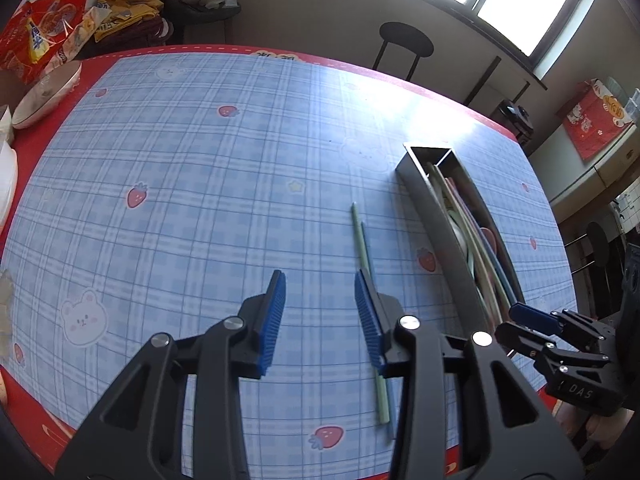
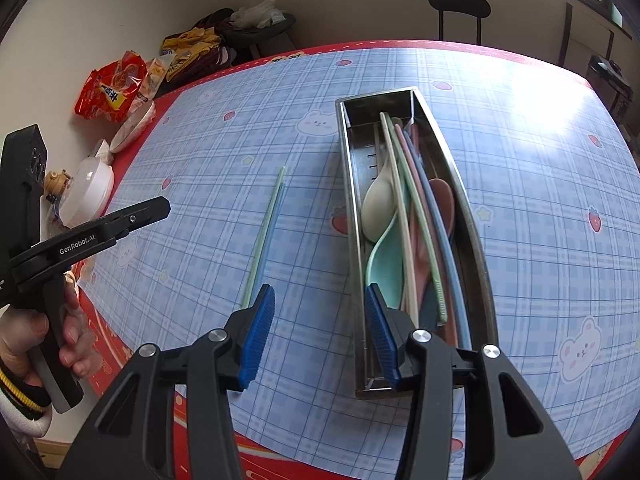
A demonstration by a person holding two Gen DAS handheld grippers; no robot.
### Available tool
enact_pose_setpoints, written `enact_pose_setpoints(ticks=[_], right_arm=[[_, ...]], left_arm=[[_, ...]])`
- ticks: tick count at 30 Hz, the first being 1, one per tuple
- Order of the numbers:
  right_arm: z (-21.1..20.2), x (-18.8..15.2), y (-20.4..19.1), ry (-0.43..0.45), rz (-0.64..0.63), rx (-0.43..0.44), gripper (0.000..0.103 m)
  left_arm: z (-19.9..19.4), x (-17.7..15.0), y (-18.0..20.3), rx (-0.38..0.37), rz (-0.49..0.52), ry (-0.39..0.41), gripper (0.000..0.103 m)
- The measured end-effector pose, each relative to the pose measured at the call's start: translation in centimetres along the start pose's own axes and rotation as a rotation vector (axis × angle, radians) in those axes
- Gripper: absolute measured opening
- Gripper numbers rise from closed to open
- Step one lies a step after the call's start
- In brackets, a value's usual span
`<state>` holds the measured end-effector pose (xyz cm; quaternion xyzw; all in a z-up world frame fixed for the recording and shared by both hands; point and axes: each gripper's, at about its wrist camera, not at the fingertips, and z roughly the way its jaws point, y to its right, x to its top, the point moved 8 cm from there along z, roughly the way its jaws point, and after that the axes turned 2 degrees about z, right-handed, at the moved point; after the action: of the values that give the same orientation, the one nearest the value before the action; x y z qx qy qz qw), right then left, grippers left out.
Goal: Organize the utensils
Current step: 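Move both open grippers back over the remaining loose chopsticks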
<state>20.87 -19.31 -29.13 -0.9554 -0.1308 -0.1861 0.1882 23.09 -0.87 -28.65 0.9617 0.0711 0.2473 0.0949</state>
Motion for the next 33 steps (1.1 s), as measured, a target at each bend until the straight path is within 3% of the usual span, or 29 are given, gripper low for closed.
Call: enact_pose_setpoints(ticks=[7,15,18,33], right_arm=[[1.4,-0.5,-2.0,-0.026,-0.034,0.003,0.033],[3.7,-0.5,-4.9,-0.063,-0.071,0.007,0.011],[5.4,-0.5,-6.1,-0.091,-0.09,0.004,0.008],[9.4,-1.6,-6.6,-0.155,-0.068,-0.065,0.007]], left_arm=[[-0.3,-2.0,-1.8,0.018,0.006,-0.01,0.045],[-0.6,-3.7,-4.0,0.019,-0.006,-0.01,0.043],[-0.4,-4.1,-4.4,0.011,-0.008,-0.016,0.043],[-0.1,-5.4,-6.3,0.0,-0.037,-0.032,0.043]])
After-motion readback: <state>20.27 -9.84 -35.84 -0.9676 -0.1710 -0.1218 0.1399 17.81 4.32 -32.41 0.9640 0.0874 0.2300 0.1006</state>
